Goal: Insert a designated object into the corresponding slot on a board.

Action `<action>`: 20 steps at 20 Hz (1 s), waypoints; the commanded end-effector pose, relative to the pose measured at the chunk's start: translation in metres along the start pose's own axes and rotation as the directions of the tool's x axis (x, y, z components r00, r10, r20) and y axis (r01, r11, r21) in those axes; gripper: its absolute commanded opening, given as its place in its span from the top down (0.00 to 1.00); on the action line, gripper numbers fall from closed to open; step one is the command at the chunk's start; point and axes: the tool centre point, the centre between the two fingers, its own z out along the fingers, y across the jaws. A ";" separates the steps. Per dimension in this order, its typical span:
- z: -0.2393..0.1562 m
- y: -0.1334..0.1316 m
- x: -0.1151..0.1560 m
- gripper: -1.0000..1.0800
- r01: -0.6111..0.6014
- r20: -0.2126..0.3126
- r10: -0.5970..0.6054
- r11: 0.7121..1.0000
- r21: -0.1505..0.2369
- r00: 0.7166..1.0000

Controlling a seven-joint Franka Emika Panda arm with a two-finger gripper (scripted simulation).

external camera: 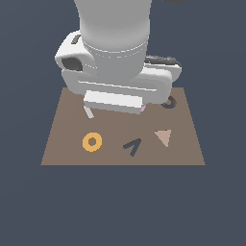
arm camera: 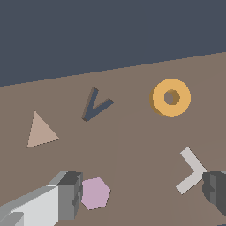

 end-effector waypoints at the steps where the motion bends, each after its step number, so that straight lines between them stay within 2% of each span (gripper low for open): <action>1: 0.014 0.008 0.010 0.04 -0.052 0.001 0.052 0.999 -0.001 0.999; 5: 0.040 0.024 0.030 0.04 -0.156 0.002 0.156 0.988 -0.003 0.988; 11: 0.074 0.049 0.054 0.04 -0.291 0.003 0.291 0.957 -0.004 0.957; 20: 0.101 0.071 0.070 0.04 -0.395 0.005 0.395 0.918 -0.004 0.918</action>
